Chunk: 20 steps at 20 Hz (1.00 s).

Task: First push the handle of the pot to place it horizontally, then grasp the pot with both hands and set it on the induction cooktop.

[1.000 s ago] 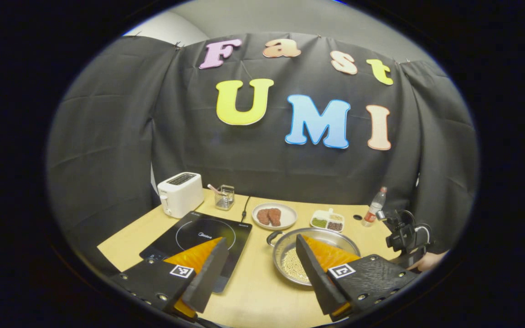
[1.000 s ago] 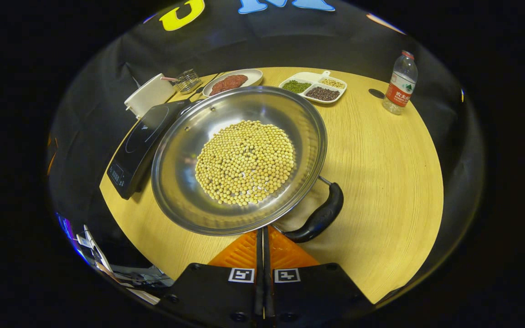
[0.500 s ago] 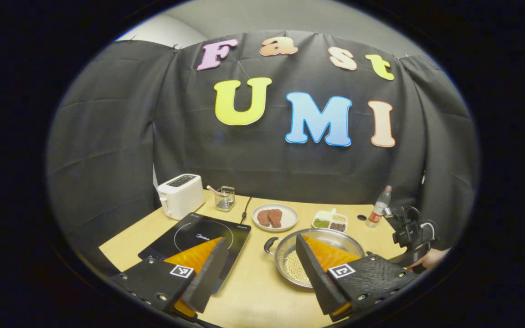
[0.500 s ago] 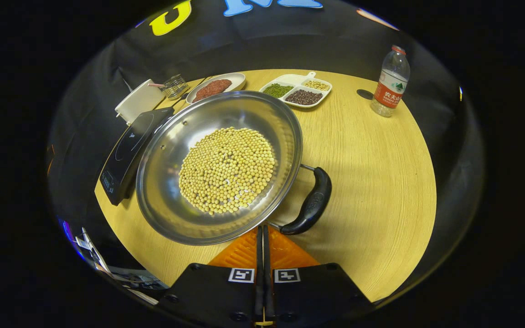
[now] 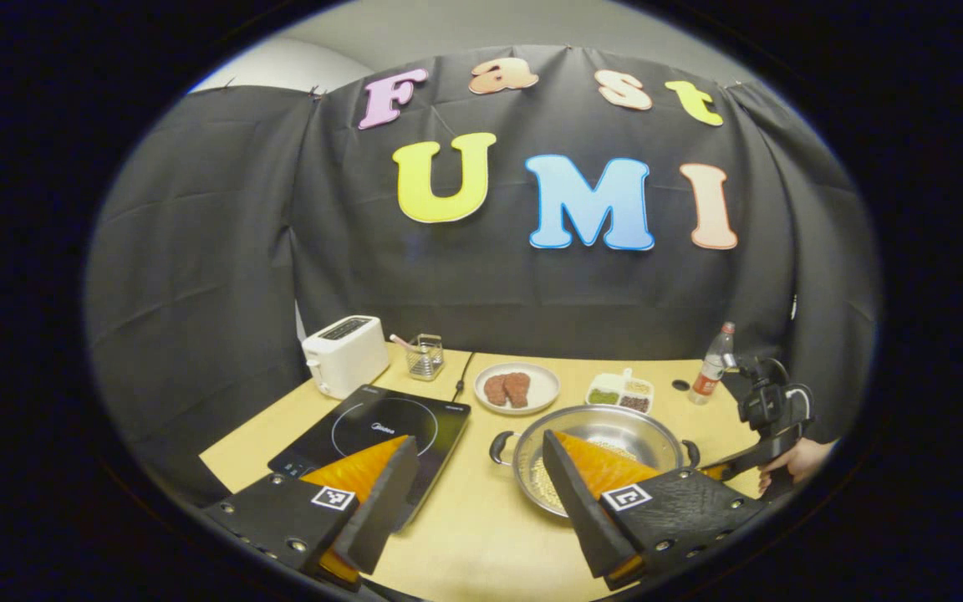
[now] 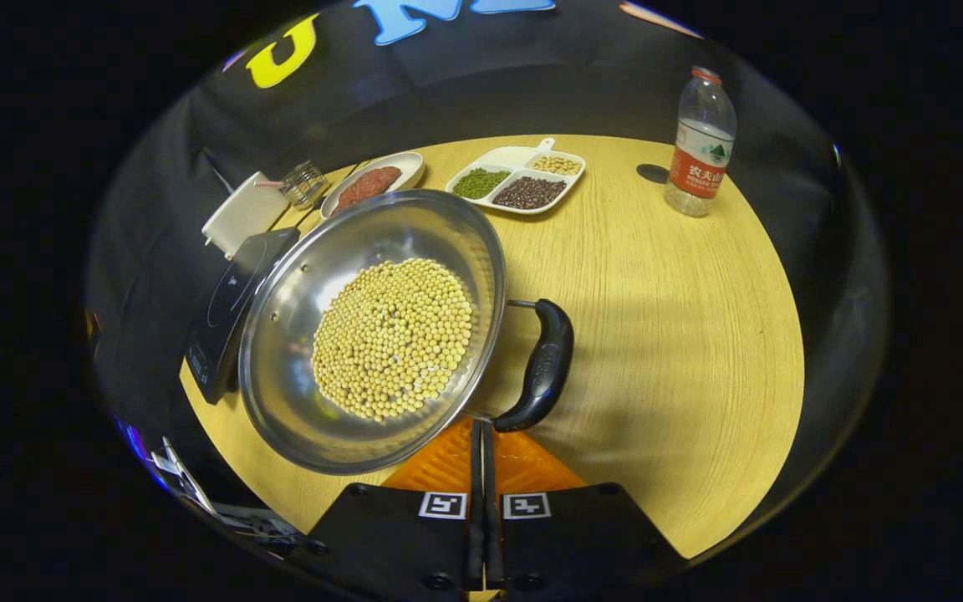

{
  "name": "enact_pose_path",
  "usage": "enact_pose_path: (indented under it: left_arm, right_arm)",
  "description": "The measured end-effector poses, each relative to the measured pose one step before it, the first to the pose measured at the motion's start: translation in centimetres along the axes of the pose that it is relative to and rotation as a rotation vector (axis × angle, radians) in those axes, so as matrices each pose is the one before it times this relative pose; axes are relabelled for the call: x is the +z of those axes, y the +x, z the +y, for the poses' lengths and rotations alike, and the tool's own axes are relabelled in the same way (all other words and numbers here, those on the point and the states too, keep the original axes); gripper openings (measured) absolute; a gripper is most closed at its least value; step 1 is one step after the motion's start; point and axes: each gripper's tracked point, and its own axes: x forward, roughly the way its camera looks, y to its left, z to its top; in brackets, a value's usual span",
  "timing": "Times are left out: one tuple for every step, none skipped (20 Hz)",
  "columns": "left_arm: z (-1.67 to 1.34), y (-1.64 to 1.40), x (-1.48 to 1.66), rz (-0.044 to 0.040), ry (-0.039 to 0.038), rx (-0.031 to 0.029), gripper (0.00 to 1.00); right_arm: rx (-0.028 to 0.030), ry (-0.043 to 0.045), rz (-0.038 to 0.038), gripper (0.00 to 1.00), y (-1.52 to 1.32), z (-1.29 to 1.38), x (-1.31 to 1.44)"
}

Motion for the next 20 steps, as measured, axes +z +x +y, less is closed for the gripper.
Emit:
enact_pose_path:
  left_arm:
    - [-0.059, 0.035, -0.004, 0.00352, -0.00573, -0.00045, 0.91]
    - [-0.050, -0.003, 0.164, -0.00127, -0.00472, -0.00103, 0.91]
    - [0.048, 0.008, 0.075, 0.00253, 0.00036, -0.00037, 0.91]
    - [0.147, 0.339, -0.125, 0.00299, 0.00207, -0.00338, 0.91]
    - [0.039, 0.320, -0.037, 0.00213, 0.00285, -0.00621, 0.91]
    - [-0.042, 0.458, 0.097, 0.00063, 0.00149, -0.00950, 0.91]
    - [-0.051, 0.645, -0.196, 0.00492, -0.00204, -0.01257, 0.89]
    - [-0.050, 0.669, -0.245, 0.00899, -0.00636, -0.01600, 0.89]
    - [-0.011, 0.728, -0.241, 0.00917, -0.00794, -0.01787, 0.91]
    - [-0.007, 0.853, -0.195, 0.01053, -0.00336, -0.01933, 0.92]
    - [0.105, 0.881, -0.126, 0.00615, 0.00156, -0.01889, 0.91]
    - [0.101, 1.060, -0.114, 0.01070, 0.00526, -0.02543, 0.90]
    - [0.135, 1.196, -0.200, 0.01643, 0.00355, -0.02238, 0.90]
    - [0.216, 1.113, -0.393, 0.01983, -0.00191, -0.02422, 0.92]
    - [0.212, 1.148, -0.392, 0.01676, -0.00280, -0.02025, 0.91]
    - [0.313, 1.050, -0.283, 0.01160, -0.00172, -0.01463, 0.92]
    - [0.202, 1.259, -0.292, 0.01907, -0.00295, -0.01782, 0.90]
    - [0.147, 1.245, -0.434, 0.02559, -0.00684, -0.02078, 0.92]
    - [0.160, 1.418, -0.737, 0.02739, -0.00762, -0.01780, 0.92]
    - [0.277, 1.496, -0.610, 0.02728, -0.00681, -0.01547, 0.90]
  right_arm:
    - [0.00023, 0.00967, -0.00814, 0.00, -0.161, -0.146, 0.227]
    - [-0.00554, 0.00630, -0.00944, 0.02, 0.224, -0.259, 0.100]
    - [-0.00908, 0.00563, -0.00928, 0.02, -0.055, -0.252, 0.205]
    - [-0.00852, 0.00636, -0.00471, 0.02, -0.027, -0.186, 0.151]
    - [-0.01249, 0.00438, -0.00630, 0.02, -0.140, -0.118, 0.041]
    - [-0.02157, -0.00017, -0.00357, 0.00, -0.186, -0.427, -0.108]
    - [-0.04070, -0.00630, -0.01298, 0.05, -0.222, -0.866, -0.001]
    - [-0.01418, -0.00513, -0.01277, 0.22, -0.709, -0.227, -0.005]
    - [-0.01241, 0.00331, -0.00924, 0.36, -0.684, -0.312, -0.184]
    - [-0.00885, 0.01156, -0.01414, 0.53, -0.892, -0.275, 0.146]
    - [-0.01143, 0.01982, -0.01829, 0.70, -0.626, -0.307, 0.185]
    - [-0.00463, 0.02979, -0.01984, 0.85, -0.681, -0.196, 0.376]
    - [-0.00176, 0.03655, -0.02042, 0.89, -0.590, 0.064, 0.602]
    - [-0.00284, 0.03889, -0.01806, 0.91, -0.417, 0.126, 0.504]
    - [0.00209, 0.03732, -0.01802, 0.97, -0.390, 0.341, 0.733]
    - [-0.00149, 0.02946, -0.01573, 0.98, -0.026, 0.187, 0.501]
    - [-0.00460, 0.02194, -0.01572, 0.98, 0.055, 0.248, 0.628]
    - [-0.00964, 0.01488, -0.01412, 0.98, 0.240, 0.134, 0.560]
    - [-0.01128, 0.01326, -0.00764, 0.98, 0.384, 0.092, 0.381]
    - [-0.00490, 0.01620, -0.00694, 0.98, 0.356, 0.174, 0.310]
